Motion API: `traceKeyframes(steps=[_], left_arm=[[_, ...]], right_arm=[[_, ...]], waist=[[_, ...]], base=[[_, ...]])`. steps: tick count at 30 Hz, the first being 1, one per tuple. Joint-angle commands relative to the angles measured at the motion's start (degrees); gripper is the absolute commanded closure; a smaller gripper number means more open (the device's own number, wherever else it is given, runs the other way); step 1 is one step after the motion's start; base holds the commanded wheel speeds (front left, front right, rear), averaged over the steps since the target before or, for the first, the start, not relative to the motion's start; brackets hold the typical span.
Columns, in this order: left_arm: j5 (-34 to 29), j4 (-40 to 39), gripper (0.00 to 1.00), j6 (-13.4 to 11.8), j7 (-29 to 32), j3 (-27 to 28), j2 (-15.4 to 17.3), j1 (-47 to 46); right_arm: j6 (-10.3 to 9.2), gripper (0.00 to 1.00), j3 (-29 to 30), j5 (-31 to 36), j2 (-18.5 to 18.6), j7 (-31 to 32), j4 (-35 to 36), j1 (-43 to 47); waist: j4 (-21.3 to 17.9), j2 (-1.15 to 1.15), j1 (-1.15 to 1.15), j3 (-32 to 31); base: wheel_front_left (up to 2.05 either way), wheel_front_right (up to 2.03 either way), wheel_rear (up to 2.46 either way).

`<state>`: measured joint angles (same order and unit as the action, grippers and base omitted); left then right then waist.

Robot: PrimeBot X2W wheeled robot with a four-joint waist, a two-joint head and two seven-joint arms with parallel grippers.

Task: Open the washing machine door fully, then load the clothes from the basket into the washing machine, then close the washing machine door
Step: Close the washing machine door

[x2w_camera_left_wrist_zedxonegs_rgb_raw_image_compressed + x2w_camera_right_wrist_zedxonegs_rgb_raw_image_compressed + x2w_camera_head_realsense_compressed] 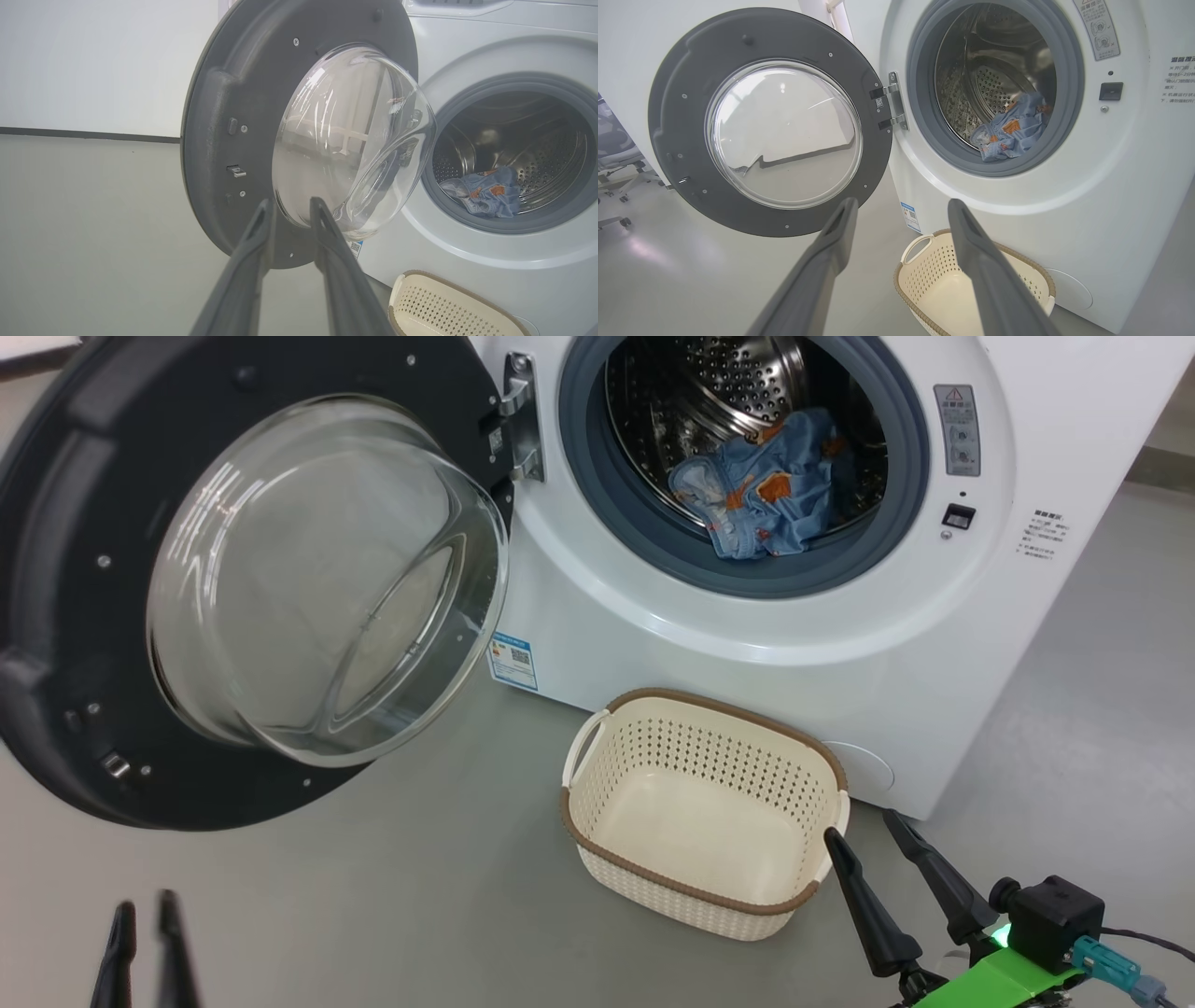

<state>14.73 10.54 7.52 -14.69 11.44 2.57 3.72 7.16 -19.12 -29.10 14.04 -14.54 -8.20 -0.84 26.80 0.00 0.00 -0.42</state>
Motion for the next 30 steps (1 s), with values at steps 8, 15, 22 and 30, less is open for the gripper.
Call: traceKeyframes(steps=[8,15,22,30], left_arm=[[10.0,-8.7,1.0,0.0,-0.3,5.8,4.2,-7.9],[25.2,-6.9,1.0,0.0,-0.3,10.0,14.7,-18.8],[40.8,4.1,1.0,0.0,0.2,11.3,26.2,-30.0],[56.1,20.4,1.0,0.0,9.7,9.8,34.8,-41.2]], right_arm=[[0.33,0.0,-0.7,-0.3,0.7,-0.5,1.6,-1.7],[0.33,0.0,-0.1,0.0,0.7,-0.5,2.0,-2.4],[0.33,0.0,-0.2,0.2,1.3,-0.5,2.4,-4.1],[0.33,0.0,-0.2,0.6,2.5,-0.5,2.8,-6.5]], waist=[[-1.3,0.0,0.0,2.1],[-1.9,0.0,0.0,4.4],[-2.8,0.0,0.0,8.1],[-3.8,0.0,0.0,12.3]], base=[[0.0,0.0,0.0],[0.0,0.0,0.0],[0.0,0.0,0.0],[0.0,0.0,0.0]])
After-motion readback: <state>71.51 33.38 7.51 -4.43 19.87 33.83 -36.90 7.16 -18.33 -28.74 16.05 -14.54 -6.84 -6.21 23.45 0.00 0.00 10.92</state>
